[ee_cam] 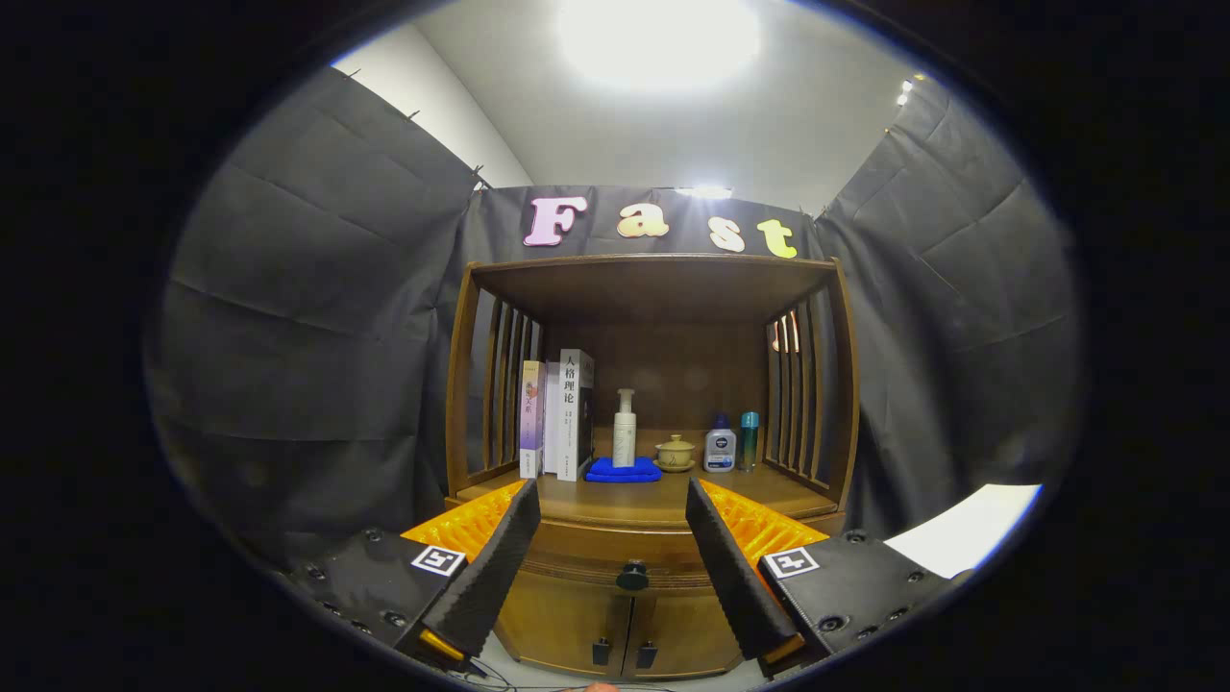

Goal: Pull open the drawer, take out the items inside it, and place them on the countertop above the cabinet.

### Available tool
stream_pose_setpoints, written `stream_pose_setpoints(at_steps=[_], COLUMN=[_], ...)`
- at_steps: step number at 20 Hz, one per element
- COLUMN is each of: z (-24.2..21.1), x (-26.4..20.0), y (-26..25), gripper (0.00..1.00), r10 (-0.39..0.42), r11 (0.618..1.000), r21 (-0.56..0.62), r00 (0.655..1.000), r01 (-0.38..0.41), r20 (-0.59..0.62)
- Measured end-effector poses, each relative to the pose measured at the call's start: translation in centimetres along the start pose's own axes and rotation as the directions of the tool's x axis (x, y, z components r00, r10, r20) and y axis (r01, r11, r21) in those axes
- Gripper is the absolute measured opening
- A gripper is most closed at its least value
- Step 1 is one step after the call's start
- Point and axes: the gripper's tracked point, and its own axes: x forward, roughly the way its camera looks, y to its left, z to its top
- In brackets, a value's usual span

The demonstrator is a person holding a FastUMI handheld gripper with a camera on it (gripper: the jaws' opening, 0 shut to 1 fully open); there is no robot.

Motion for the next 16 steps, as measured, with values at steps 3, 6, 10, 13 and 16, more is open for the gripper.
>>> stream_pose_setpoints(at_steps=[3, 6, 10, 13, 16], z=[0.2, 0.0, -0.4, -0.4, -0.9], x=[0.0, 0.1, 0.3, 0.4, 1.0], y=[0.1, 0.0, 0.1, 0.1, -0.1], gripper=[0.97, 0.97, 0.97, 0.97, 0.97], r10=[0.000, 0.000, 0.002, 0.001, -0.008], r11=[1.000, 1.000, 1.000, 1.000, 1.000], r21=[0.008, 0.010, 0.004, 0.007, 0.010], r00=[1.000, 1.000, 1.000, 1.000, 1.000], r01=[0.000, 0.000, -0.002, -0.001, 0.008], r20=[0.007, 0.002, -0.008, -0.003, -0.011])
